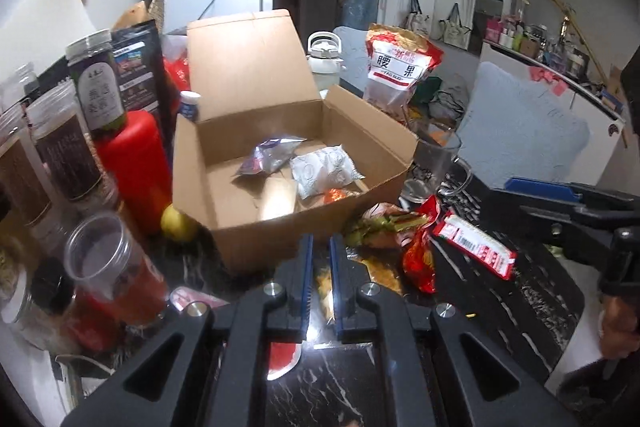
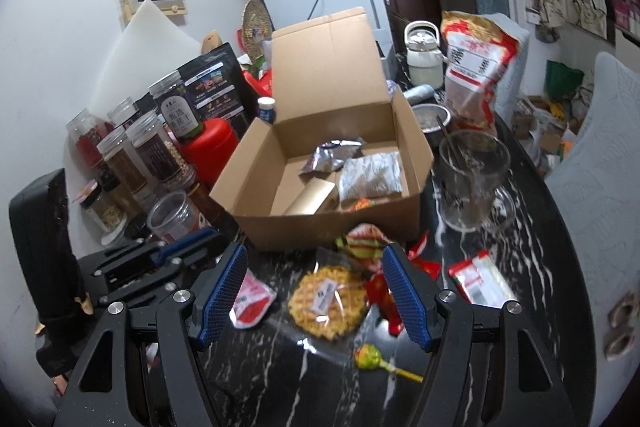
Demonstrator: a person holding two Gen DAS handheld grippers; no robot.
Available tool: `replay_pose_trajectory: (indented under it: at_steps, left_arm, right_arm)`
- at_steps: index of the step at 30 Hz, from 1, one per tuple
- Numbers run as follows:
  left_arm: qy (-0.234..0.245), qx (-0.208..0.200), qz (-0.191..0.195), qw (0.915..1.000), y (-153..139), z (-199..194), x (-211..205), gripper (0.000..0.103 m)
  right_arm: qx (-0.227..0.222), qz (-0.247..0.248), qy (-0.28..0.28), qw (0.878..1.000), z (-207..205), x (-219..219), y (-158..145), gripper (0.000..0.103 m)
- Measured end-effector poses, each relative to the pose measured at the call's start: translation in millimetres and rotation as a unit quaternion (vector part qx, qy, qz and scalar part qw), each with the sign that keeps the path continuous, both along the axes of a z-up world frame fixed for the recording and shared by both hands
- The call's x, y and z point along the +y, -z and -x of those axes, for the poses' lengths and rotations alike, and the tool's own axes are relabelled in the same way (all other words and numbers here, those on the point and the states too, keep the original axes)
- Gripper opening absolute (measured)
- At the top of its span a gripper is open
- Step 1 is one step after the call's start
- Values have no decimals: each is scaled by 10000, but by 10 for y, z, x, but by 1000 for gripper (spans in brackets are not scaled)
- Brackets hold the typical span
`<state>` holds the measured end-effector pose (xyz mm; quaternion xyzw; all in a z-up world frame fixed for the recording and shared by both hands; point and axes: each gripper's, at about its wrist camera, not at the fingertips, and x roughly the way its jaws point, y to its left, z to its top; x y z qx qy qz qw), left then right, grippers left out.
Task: Organize snacks
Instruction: 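Withdraw both tools from the cardboard box back toward the snacks on the table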
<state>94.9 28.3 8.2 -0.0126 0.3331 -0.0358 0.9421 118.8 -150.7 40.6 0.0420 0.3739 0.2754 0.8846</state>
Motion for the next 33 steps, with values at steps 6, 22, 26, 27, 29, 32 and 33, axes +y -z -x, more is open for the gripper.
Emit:
replay_pose_trajectory:
  at_steps: [6,22,26,27,29,32,33]
  left_arm:
    - [32,275,-57,9996,187,62,-103,8]
    - [454,840,372,9947,571,154,-310,8]
    - [567,895,449,9934,631,156,-386,8]
    - [591,900,476,9931,638,142,-399,8]
    - [630,950,506,9922,649,95,-419,8]
    - [653,1130,447,9904,694,-16,-441,8]
    - [654,1226,367,9896,718,-66,-458,8]
  right_arm:
    - [-23,113,134,9998,180,-98,73,71]
    - [370,216,447,9981,339,-430,521,71]
    - [443,266,415,9978,363,-455,643,71]
    - [473,281,394,9977,362,-454,683,71]
    - [537,307,349,9975,358,-451,751,71]
    - [680,307,302,9968,325,-455,863,71]
    - [723,303,286,9965,310,-459,892,71]
